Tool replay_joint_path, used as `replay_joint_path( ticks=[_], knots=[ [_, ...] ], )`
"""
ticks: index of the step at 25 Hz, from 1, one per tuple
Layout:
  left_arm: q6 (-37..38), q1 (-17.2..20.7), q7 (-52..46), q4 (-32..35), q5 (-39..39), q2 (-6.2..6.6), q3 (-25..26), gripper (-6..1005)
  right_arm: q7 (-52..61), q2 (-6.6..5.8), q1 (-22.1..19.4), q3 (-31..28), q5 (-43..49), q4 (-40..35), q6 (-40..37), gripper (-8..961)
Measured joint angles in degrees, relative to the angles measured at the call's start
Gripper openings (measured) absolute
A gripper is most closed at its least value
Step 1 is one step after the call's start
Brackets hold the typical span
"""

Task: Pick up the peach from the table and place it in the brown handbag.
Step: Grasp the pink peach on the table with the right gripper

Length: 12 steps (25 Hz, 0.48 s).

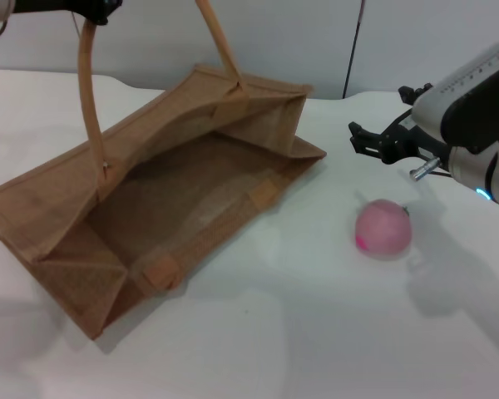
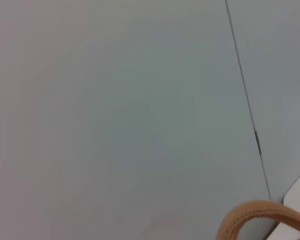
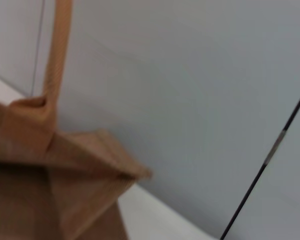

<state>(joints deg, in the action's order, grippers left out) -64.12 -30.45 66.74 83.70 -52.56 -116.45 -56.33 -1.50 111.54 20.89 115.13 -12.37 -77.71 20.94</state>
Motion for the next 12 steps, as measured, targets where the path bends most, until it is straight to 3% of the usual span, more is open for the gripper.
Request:
replay_joint_path(
  ticks=[9,12],
  knots=[
    [-5.5,-0.3,-1.4,3.9,0.0,0.04,1.7,122,-1.4,0.0,0.1,-0.7,-1.2,-6.0,16.9,881],
    [-7.3,-1.0,-1.6,4.2,0.9,0.1,2.4,122,-8.3,0.0,0.2,-3.0,-8.3,-7.1,21.4,881]
  ],
)
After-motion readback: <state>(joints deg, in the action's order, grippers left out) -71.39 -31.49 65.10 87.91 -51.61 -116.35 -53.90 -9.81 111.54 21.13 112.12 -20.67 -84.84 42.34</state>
